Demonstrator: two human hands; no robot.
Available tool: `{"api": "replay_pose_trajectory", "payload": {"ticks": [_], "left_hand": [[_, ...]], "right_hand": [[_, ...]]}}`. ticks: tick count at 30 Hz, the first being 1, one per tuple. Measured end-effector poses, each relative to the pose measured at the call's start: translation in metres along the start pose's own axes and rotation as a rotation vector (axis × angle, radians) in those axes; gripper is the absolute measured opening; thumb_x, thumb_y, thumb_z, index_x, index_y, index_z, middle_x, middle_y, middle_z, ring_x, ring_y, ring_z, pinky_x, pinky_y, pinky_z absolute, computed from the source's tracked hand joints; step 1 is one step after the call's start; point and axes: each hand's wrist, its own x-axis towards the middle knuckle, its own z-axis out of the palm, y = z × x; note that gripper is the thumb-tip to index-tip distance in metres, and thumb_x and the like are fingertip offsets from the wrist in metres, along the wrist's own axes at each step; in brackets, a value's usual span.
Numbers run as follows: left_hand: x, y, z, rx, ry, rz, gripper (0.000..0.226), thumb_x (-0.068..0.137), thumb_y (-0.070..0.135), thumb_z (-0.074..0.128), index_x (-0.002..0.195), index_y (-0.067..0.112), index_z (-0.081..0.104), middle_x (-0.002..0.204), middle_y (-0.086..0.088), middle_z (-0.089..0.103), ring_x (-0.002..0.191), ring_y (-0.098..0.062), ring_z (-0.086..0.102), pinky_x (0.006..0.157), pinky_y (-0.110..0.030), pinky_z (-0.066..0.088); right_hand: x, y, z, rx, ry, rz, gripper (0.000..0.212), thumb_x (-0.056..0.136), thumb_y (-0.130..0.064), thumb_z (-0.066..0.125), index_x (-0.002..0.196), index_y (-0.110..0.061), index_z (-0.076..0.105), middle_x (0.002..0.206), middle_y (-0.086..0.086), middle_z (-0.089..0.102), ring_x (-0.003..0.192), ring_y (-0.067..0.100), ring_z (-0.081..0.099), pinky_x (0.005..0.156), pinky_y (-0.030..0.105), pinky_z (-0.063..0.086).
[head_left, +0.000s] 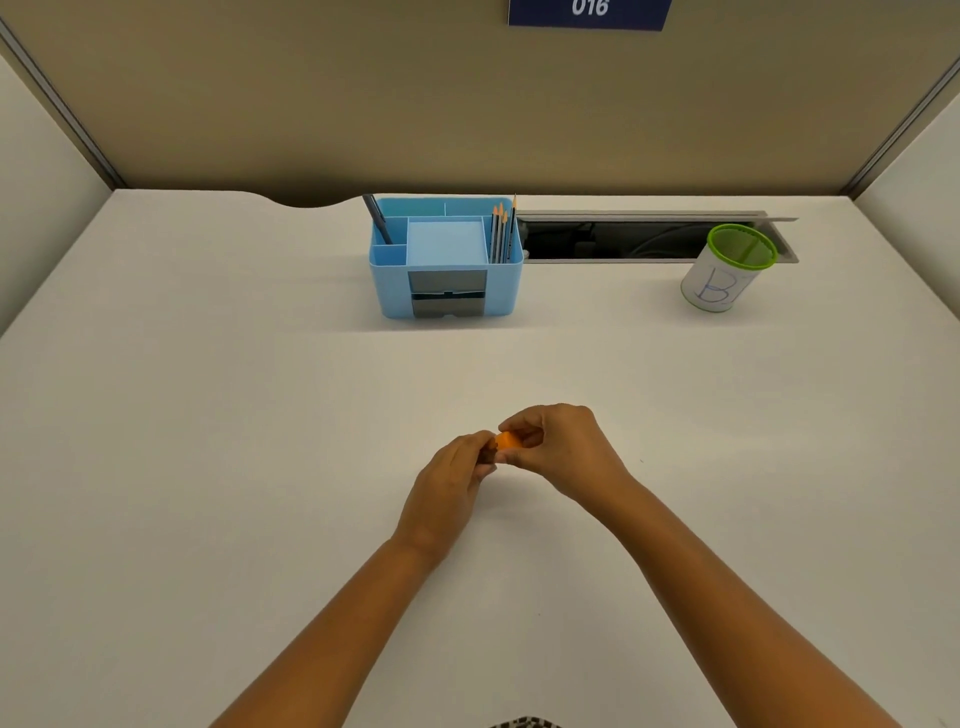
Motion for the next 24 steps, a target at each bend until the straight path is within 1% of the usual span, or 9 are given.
{"api": "replay_pose_trajectory", "payload": {"ticks": [4, 10, 13, 15, 18, 21, 22, 24], "left_hand": [[0.0009, 0.0003, 0.0, -0.017, -0.014, -0.006, 0.027, 0.086, 0.013, 0.056, 0.113, 0.008, 0.055, 0.106, -0.01, 0.066, 0.092, -0.021, 0.062, 0.081, -0.02, 0.045], [-0.0012, -0.0003, -0.0007, -0.041, -0.037, -0.029, 0.028, 0.087, 0.013, 0.055, 0.115, 0.01, 0.053, 0.109, -0.008, 0.065, 0.095, -0.017, 0.06, 0.084, -0.019, 0.044], [-0.0013, -0.0002, -0.0021, -0.058, -0.05, -0.035, 0.028, 0.087, 0.013, 0.055, 0.115, 0.011, 0.053, 0.108, -0.006, 0.065, 0.092, -0.013, 0.059, 0.082, -0.015, 0.042], [-0.0015, -0.0006, -0.0032, -0.071, -0.059, -0.037, 0.027, 0.087, 0.014, 0.055, 0.115, 0.012, 0.053, 0.108, -0.006, 0.065, 0.091, -0.009, 0.056, 0.081, -0.008, 0.039], [-0.0021, -0.0004, -0.0036, -0.076, -0.064, -0.042, 0.028, 0.087, 0.015, 0.055, 0.114, 0.012, 0.054, 0.109, -0.007, 0.065, 0.09, -0.006, 0.053, 0.08, -0.004, 0.037], [-0.0012, -0.0001, -0.0043, -0.078, -0.05, -0.041, 0.029, 0.085, 0.018, 0.058, 0.114, 0.012, 0.054, 0.108, -0.007, 0.065, 0.089, -0.006, 0.054, 0.079, -0.003, 0.038], [-0.0008, 0.0, -0.0048, -0.084, -0.051, -0.039, 0.03, 0.084, 0.019, 0.059, 0.113, 0.013, 0.055, 0.108, -0.006, 0.065, 0.089, -0.005, 0.054, 0.079, -0.002, 0.038], [0.0002, 0.0001, -0.0044, -0.102, -0.065, -0.046, 0.029, 0.084, 0.021, 0.061, 0.111, 0.014, 0.054, 0.107, -0.005, 0.064, 0.088, -0.006, 0.054, 0.078, -0.002, 0.039]], "right_hand": [[-0.0018, 0.0015, 0.0009, 0.005, 0.022, 0.016, 0.037, 0.067, -0.025, 0.079, 0.101, -0.017, 0.069, 0.097, 0.002, 0.073, 0.078, 0.006, 0.061, 0.076, 0.015, 0.046], [-0.0041, 0.0014, -0.0006, -0.023, 0.003, -0.031, 0.031, 0.071, -0.024, 0.076, 0.101, -0.018, 0.069, 0.096, 0.001, 0.073, 0.077, 0.006, 0.061, 0.076, 0.016, 0.048], [-0.0057, -0.0001, -0.0022, -0.059, -0.002, -0.086, 0.027, 0.073, -0.025, 0.074, 0.099, -0.018, 0.069, 0.094, 0.001, 0.073, 0.078, 0.008, 0.062, 0.078, 0.022, 0.052], [-0.0064, -0.0001, -0.0042, -0.108, -0.029, -0.137, 0.027, 0.074, -0.027, 0.073, 0.1, -0.019, 0.069, 0.095, 0.002, 0.073, 0.081, 0.011, 0.063, 0.078, 0.027, 0.054], [-0.0069, 0.0028, -0.0075, -0.143, -0.058, -0.198, 0.033, 0.075, -0.03, 0.072, 0.105, -0.018, 0.067, 0.1, 0.003, 0.071, 0.087, 0.014, 0.063, 0.08, 0.028, 0.053], [-0.0048, 0.0058, -0.0073, -0.154, -0.063, -0.2, 0.033, 0.076, -0.035, 0.071, 0.105, -0.022, 0.064, 0.103, 0.0, 0.068, 0.082, 0.008, 0.059, 0.077, 0.024, 0.053], [-0.0037, 0.0066, -0.0061, -0.16, -0.07, -0.185, 0.034, 0.076, -0.036, 0.07, 0.106, -0.023, 0.063, 0.105, -0.002, 0.066, 0.081, 0.006, 0.057, 0.073, 0.021, 0.052], [-0.0023, 0.0083, -0.0021, -0.167, -0.082, -0.154, 0.037, 0.076, -0.038, 0.069, 0.109, -0.023, 0.059, 0.107, -0.002, 0.063, 0.08, 0.005, 0.054, 0.067, 0.011, 0.043]]}}
